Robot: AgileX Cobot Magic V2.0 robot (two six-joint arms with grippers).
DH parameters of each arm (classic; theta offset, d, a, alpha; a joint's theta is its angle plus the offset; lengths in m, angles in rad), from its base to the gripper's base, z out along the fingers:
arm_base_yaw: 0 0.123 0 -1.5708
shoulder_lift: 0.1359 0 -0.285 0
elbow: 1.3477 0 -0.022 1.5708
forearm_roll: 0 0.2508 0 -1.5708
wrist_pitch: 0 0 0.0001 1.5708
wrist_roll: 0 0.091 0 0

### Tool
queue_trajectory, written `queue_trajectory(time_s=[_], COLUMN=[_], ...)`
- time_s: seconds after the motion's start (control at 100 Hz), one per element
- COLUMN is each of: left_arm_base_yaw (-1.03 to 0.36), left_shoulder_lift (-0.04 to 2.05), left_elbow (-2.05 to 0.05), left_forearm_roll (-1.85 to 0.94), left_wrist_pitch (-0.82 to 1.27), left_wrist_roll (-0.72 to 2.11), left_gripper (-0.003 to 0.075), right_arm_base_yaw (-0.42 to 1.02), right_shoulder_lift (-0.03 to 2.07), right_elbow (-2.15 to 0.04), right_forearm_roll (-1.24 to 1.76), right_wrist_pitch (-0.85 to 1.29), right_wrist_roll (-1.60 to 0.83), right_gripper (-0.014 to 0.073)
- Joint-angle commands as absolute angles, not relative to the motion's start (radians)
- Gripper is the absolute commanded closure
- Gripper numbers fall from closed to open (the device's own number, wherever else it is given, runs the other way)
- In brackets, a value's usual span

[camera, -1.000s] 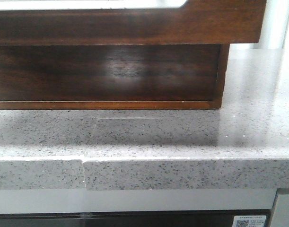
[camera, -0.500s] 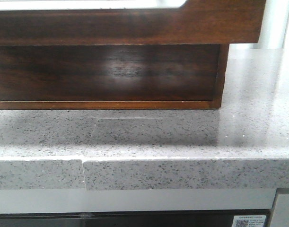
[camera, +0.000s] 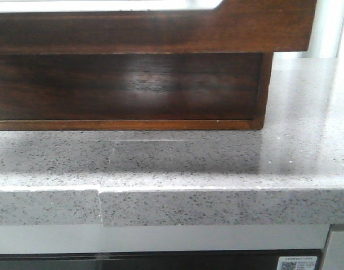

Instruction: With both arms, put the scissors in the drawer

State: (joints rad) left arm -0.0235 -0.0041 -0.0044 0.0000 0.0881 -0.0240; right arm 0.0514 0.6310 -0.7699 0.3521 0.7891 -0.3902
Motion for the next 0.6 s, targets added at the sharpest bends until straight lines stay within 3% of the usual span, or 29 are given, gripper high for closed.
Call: queue_trajectory(time_s=[0.0,0.28,0.59], left_arm_base_yaw=[-0.022,-0.022,-0.022], left_shoulder_lift=[-0.036,-0.036,-0.036], left_elbow=[0.031,0.031,0.031], left_forearm_roll=[0.0,0.0,0.0], left_wrist_pitch=[0.013,0.013,0.013], left_wrist_roll=[-0.035,-0.035,-0.035], left_gripper=[0.0741,0.0741,0.0741], right_arm_base_yaw=[0.042,-0.003,-0.003], right_shoulder_lift=[0.589,0.242,-0.012], right_elbow=[-0.76,-0.359,-0.036], right_forearm_roll=[0.368,0.356,0.305], right_wrist_pitch=[0.687,0.246,0.007], right_wrist_roll=[-0.404,-0.414,-0.328], right_gripper=[0.0662,0.0662,0.0662])
